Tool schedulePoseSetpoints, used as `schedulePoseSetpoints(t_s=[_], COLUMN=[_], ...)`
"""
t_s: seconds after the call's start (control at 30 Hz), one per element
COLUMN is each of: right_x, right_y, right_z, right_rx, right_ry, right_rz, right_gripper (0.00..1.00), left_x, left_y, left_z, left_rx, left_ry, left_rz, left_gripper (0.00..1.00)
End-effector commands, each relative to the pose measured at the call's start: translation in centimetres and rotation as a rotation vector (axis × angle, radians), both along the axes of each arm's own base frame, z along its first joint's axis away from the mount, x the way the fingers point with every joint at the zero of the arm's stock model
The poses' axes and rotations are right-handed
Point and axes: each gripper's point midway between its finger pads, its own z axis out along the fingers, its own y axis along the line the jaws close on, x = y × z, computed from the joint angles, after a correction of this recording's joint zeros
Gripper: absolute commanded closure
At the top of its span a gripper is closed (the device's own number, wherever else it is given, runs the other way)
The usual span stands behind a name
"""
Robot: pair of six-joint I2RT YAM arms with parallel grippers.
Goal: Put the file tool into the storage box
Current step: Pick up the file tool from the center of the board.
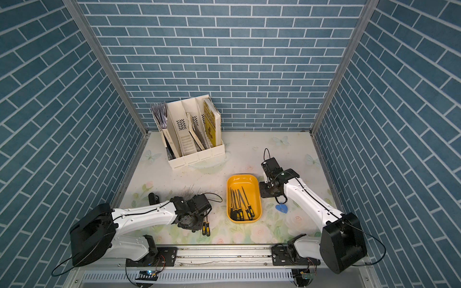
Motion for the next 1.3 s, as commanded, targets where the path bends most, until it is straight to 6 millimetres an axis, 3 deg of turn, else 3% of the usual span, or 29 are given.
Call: schedulePoseSetpoints(t_s=[0.0,0.1,0.23,0.47,0.57,0.7,0.93,1.27], right_x=[-0.1,-0.1,0.1,-0.6,-1.7,-2.8,-4.5,-4.6], right_y=[0.5,1.9,6.0,12.0,14.3,16.3,19.0,22.3], right_z=[0.6,1.6,5.0,10.2,11.1,10.7,8.3,6.0], right_rx=[0.022,0.096,0.337,0.749,0.841,0.898,0.876,0.84], right_ry=[-0.015,-0.019,-0.053,-0.064,-0.045,-0.016,0.041,0.082], right_rz=[0.03,0.054,0.119,0.196,0.225,0.231,0.249,0.272], right_gripper=[0.63,0.63,0.59,0.52,0.52,0.51,0.52,0.54], left_x=[0.3,0.3,0.6,-0.7,-0.7,-0.4,0.0,-0.1], left_y=[0.2,-0.1,-1.3,-4.8,-6.3,-7.1,-8.0,-8.2], left_z=[-0.2,0.9,4.6,11.2,13.2,13.7,13.7,14.0], left_rx=[0.022,-0.004,-0.109,-0.411,-0.517,-0.54,-0.56,-0.576], left_ry=[-0.002,-0.012,-0.064,-0.084,-0.095,-0.096,-0.098,-0.094], left_rz=[-0.024,-0.033,-0.074,-0.154,-0.165,-0.162,-0.161,-0.154], left_gripper=[0.82,0.87,0.96,0.96,0.96,0.96,0.96,0.96])
